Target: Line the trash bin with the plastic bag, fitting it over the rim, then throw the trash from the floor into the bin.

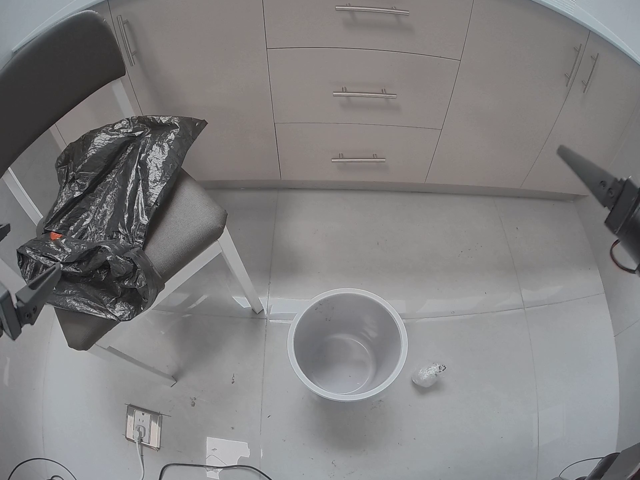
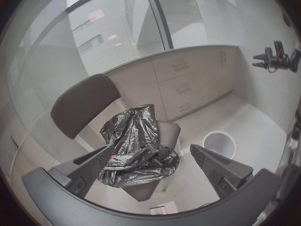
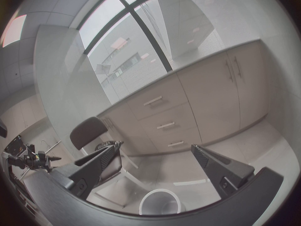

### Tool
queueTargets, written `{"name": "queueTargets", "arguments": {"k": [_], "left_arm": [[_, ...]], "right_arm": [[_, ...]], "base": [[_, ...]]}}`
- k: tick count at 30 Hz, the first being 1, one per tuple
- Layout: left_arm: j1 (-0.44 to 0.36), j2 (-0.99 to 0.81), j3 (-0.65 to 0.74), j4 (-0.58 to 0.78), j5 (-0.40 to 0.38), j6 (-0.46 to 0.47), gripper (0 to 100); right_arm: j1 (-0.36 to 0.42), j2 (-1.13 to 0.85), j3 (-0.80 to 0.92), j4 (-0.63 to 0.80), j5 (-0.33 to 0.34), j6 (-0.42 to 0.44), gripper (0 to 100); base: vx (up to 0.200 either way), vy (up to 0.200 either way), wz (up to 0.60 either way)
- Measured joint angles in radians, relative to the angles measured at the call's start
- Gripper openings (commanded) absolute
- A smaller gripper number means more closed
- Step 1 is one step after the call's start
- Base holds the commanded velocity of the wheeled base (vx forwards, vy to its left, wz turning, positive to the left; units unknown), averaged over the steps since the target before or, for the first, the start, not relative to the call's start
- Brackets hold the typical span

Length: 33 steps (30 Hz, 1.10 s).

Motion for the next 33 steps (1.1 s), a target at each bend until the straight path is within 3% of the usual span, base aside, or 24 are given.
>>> {"name": "queueTargets", "arguments": {"k": [7,25,33], "left_arm": [[0.008,0.117,-0.03,-0.015,-0.006,0.151,100],[0.121,0.39,-0.06,-0.109,-0.008,0.303,100],[0.142,0.518,-0.077,-0.132,-0.011,0.318,100]], "right_arm": [[0.023,0.089,0.019,-0.02,0.001,0.01,100],[0.016,0.139,0.025,-0.017,0.001,0.012,100],[0.015,0.145,0.026,-0.016,0.001,0.013,100]], "base": [[0.0,0.0,0.0],[0.0,0.0,0.0],[0.0,0.0,0.0]]}}
